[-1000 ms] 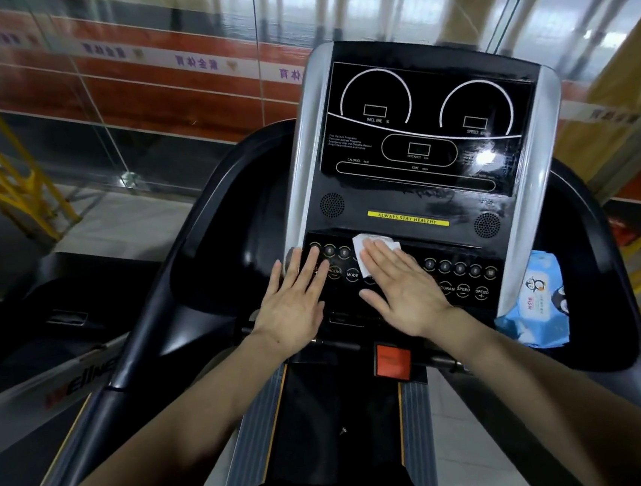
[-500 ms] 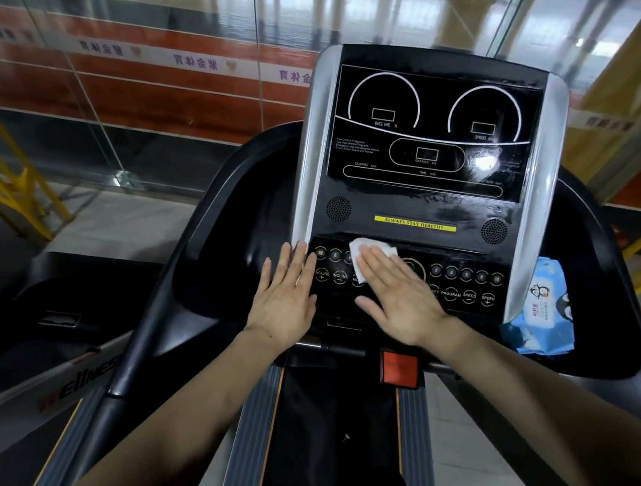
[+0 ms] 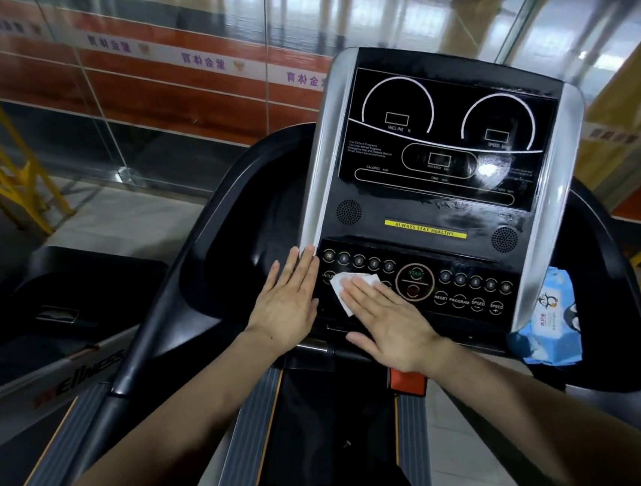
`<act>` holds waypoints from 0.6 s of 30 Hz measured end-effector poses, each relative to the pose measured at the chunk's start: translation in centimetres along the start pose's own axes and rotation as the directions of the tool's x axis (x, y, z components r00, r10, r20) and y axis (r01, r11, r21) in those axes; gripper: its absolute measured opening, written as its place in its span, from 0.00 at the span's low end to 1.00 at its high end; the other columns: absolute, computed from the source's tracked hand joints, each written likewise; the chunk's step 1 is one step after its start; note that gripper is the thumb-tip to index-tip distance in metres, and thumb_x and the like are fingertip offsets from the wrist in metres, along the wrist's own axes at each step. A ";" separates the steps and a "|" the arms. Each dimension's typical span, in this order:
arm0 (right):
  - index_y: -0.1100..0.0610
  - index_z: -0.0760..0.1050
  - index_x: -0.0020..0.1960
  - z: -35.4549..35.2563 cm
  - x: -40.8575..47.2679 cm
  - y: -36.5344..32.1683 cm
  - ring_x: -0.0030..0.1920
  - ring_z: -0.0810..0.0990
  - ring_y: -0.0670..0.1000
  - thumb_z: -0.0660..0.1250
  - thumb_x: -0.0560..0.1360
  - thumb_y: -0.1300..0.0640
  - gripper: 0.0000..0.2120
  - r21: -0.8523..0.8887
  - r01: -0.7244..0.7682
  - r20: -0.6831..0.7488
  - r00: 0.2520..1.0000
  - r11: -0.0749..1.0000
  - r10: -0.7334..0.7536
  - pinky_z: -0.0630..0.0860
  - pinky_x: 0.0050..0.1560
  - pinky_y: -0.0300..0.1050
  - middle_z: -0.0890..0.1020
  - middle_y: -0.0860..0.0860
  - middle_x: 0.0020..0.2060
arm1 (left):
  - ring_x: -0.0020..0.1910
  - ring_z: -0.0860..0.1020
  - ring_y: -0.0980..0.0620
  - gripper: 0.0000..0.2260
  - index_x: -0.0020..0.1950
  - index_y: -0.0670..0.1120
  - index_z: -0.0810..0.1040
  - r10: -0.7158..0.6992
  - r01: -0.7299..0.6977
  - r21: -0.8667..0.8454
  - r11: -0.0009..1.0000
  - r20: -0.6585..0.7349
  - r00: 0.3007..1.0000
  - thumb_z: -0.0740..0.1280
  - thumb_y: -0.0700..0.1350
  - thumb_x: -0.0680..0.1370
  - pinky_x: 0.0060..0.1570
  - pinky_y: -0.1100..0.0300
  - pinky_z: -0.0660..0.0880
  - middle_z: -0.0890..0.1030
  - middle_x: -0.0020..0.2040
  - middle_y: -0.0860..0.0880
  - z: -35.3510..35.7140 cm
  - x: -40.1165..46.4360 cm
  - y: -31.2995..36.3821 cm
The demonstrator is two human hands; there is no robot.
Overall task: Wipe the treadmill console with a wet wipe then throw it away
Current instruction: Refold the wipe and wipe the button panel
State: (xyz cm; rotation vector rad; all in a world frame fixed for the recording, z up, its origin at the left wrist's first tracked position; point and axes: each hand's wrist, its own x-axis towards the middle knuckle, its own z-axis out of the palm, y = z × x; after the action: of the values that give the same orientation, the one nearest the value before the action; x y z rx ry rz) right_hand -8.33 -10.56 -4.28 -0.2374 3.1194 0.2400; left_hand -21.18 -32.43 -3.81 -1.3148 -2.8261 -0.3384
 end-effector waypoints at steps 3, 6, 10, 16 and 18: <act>0.54 0.48 0.86 -0.9 0.6 1.1 0.85 0.41 0.47 0.46 0.86 0.36 0.35 -0.016 0.056 -0.011 0.998 0.998 -0.056 0.50 0.84 0.53 0.47 0.50 0.85 | 0.83 0.34 0.48 0.32 0.85 0.45 0.39 0.016 -0.016 0.012 1.000 -0.008 1.000 0.53 0.51 0.87 0.83 0.44 0.42 0.35 0.84 0.49 -0.2 -0.1 -0.6; 0.54 0.46 0.86 -3.0 2.7 1.6 0.84 0.40 0.46 0.45 0.86 0.35 0.36 0.024 -0.078 -0.044 0.996 0.997 0.079 0.47 0.84 0.52 0.45 0.48 0.85 | 0.83 0.34 0.48 0.31 0.85 0.46 0.40 0.005 -0.004 0.035 0.999 -0.031 1.000 0.53 0.51 0.87 0.82 0.41 0.42 0.34 0.84 0.51 -0.5 -0.2 -1.1; 0.55 0.46 0.86 -2.3 3.0 -1.0 0.84 0.39 0.46 0.45 0.85 0.35 0.36 0.096 -0.162 -0.049 0.985 0.982 0.168 0.44 0.85 0.52 0.45 0.49 0.85 | 0.82 0.31 0.45 0.31 0.84 0.46 0.39 0.012 -0.012 0.107 0.994 0.003 1.000 0.52 0.49 0.87 0.81 0.37 0.41 0.31 0.83 0.52 -0.9 -0.4 -1.9; 0.54 0.49 0.86 -1.2 2.6 -0.6 0.85 0.46 0.48 0.45 0.85 0.35 0.36 0.012 0.039 -0.036 0.999 0.999 -0.038 0.48 0.84 0.51 0.48 0.49 0.85 | 0.82 0.31 0.45 0.32 0.84 0.46 0.38 -0.003 -0.001 0.160 0.987 0.023 1.000 0.54 0.46 0.85 0.81 0.37 0.37 0.30 0.83 0.52 -1.7 -0.8 -2.4; 0.54 0.47 0.86 -2.8 3.9 0.6 0.85 0.43 0.47 0.45 0.85 0.34 0.36 0.026 -0.062 -0.056 0.996 0.998 0.064 0.47 0.84 0.51 0.46 0.48 0.85 | 0.82 0.30 0.44 0.33 0.84 0.46 0.36 -0.009 0.002 0.168 0.986 0.042 0.999 0.53 0.45 0.85 0.81 0.36 0.38 0.29 0.83 0.52 -1.8 -1.0 -2.4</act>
State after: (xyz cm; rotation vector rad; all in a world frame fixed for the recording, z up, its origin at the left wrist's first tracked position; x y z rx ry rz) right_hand -12.22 -11.00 -1.47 -0.1485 3.1875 0.2000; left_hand -22.53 -35.06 -2.59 -1.2952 -2.8191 -0.0700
